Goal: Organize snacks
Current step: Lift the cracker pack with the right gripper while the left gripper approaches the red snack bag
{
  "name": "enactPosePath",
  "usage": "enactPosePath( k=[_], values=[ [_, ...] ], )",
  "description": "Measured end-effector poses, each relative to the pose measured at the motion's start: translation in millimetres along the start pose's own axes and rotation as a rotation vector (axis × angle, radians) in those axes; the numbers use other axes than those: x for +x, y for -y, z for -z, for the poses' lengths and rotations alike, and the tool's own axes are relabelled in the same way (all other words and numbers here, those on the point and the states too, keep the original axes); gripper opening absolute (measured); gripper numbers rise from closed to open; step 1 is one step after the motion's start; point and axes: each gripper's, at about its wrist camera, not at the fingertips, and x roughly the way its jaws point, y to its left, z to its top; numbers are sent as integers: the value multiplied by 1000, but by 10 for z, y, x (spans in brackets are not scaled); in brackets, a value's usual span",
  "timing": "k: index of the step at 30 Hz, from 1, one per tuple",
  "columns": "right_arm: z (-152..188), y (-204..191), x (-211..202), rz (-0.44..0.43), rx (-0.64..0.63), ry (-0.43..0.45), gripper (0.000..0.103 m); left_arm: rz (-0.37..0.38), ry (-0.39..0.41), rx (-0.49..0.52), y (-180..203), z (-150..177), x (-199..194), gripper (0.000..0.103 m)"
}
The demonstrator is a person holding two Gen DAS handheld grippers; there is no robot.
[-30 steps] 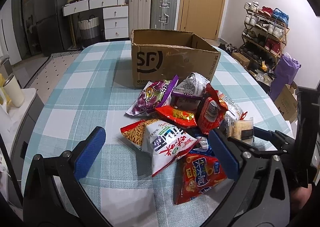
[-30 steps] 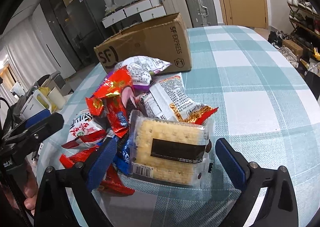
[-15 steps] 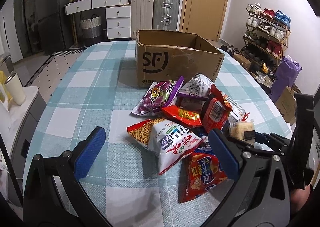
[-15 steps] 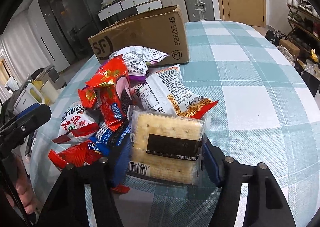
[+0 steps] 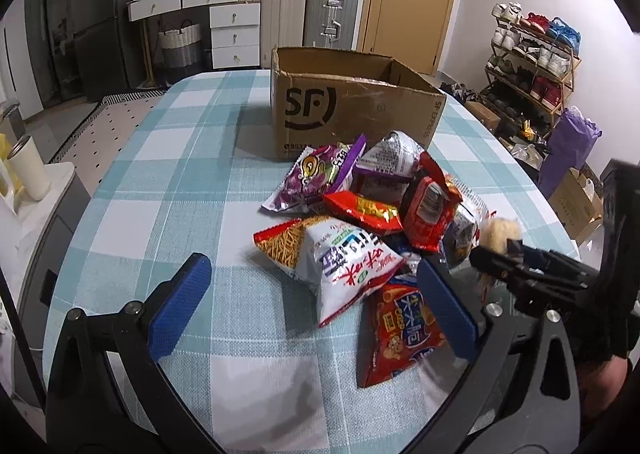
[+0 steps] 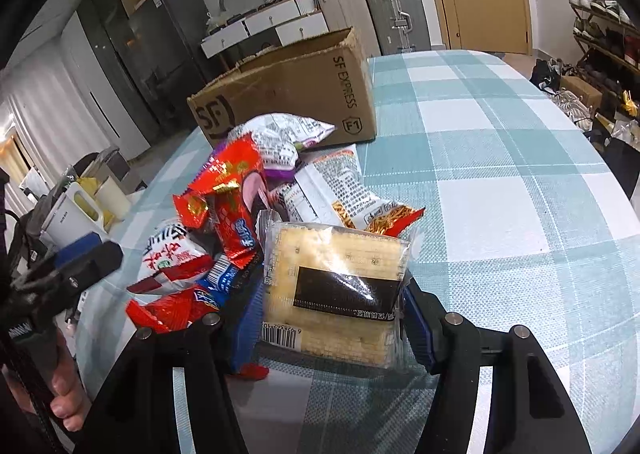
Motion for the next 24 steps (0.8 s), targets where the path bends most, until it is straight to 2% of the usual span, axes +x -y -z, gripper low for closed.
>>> enactPosePath(
  k=[7,13,24],
  values=[
    [-3,0,-126,-16,5,27,63,59,-23,-1,69,84,-31,102],
    [10,35,-188,-35,20,34,63,137,-15,-4,173,104,-95,102],
    [42,81,-323,-38,22,63,63,171,-69,48,466,181,55,102]
  ],
)
